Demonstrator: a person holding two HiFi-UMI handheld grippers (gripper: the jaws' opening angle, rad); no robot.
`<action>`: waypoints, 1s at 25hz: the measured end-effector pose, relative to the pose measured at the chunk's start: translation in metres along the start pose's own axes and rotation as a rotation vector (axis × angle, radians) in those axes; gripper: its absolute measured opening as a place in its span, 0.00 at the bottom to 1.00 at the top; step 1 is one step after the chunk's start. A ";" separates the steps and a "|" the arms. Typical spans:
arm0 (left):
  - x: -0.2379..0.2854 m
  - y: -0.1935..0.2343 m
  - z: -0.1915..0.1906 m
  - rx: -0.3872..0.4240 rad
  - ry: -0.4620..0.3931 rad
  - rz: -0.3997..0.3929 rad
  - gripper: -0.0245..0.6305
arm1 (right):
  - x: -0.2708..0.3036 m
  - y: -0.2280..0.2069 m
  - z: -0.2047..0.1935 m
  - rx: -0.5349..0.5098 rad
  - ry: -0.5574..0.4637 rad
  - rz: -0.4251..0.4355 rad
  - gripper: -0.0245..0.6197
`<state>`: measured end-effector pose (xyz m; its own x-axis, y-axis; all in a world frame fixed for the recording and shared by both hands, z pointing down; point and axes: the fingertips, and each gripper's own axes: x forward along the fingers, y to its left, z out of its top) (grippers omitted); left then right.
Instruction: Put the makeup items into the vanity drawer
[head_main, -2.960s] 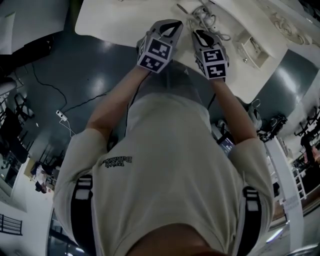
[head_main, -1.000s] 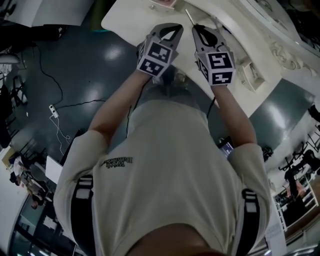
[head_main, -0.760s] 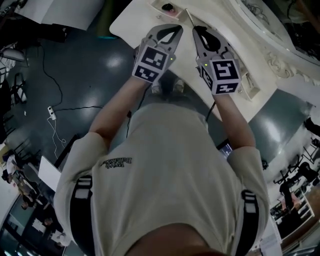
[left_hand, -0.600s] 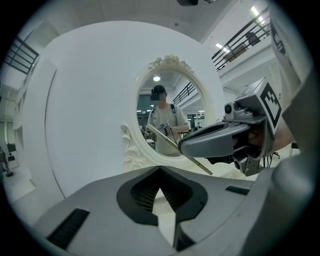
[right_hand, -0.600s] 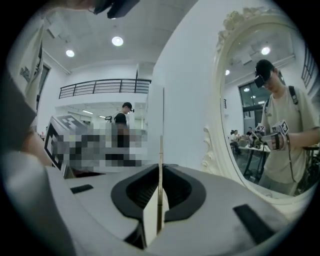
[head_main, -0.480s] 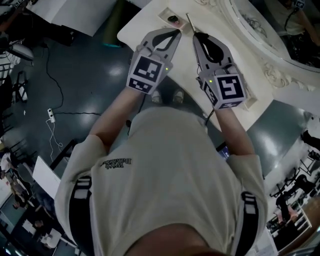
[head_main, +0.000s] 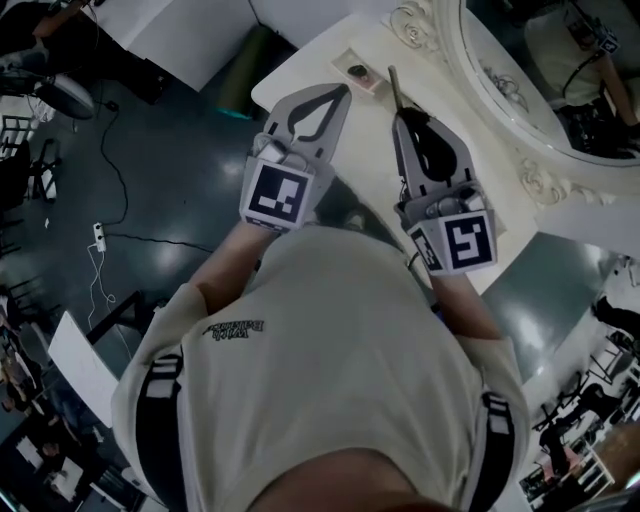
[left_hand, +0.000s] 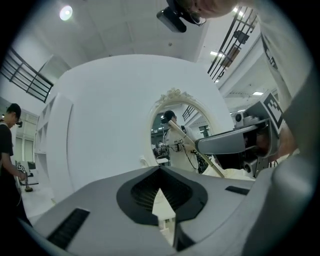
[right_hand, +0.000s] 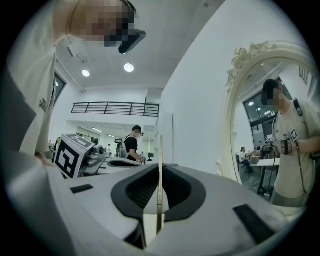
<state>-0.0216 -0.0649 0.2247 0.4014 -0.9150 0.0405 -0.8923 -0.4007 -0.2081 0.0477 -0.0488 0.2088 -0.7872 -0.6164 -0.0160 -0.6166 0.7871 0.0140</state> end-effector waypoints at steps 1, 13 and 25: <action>-0.005 0.001 0.004 -0.002 -0.007 0.014 0.06 | -0.002 0.002 0.001 0.003 -0.003 0.002 0.09; -0.027 -0.005 0.003 -0.075 -0.006 0.053 0.06 | -0.013 0.018 -0.002 0.066 -0.001 0.037 0.08; -0.039 0.009 -0.011 -0.091 0.045 0.096 0.06 | 0.001 0.024 -0.009 0.066 0.029 0.076 0.08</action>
<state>-0.0478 -0.0334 0.2318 0.3054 -0.9497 0.0687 -0.9421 -0.3118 -0.1233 0.0319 -0.0311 0.2186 -0.8322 -0.5544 0.0117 -0.5542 0.8308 -0.0515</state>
